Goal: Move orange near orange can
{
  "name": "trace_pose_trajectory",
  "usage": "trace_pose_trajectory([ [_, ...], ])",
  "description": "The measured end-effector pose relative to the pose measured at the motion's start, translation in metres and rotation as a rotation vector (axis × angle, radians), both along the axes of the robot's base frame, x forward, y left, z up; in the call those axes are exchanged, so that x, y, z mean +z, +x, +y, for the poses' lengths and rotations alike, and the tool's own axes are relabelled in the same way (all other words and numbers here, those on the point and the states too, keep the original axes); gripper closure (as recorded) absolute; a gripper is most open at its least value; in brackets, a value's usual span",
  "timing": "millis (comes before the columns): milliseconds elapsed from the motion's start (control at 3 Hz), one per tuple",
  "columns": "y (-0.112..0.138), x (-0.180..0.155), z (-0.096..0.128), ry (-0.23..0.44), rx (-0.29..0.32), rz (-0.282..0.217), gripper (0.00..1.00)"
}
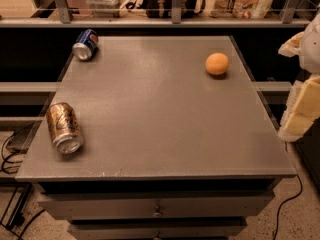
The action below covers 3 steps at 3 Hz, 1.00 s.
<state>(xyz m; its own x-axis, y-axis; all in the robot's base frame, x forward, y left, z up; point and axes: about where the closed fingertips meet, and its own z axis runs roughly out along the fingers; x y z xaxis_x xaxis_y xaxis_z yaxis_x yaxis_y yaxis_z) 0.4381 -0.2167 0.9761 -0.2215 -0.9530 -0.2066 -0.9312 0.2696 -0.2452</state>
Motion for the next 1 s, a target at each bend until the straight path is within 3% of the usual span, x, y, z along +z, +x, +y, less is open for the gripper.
trace_pose_trajectory([
  [333, 0.0, 0.0, 0.0, 0.0, 0.0, 0.0, 0.0],
  [1000, 0.018, -0.006, 0.006, 0.145, -0.011, -0.091, 0.0],
])
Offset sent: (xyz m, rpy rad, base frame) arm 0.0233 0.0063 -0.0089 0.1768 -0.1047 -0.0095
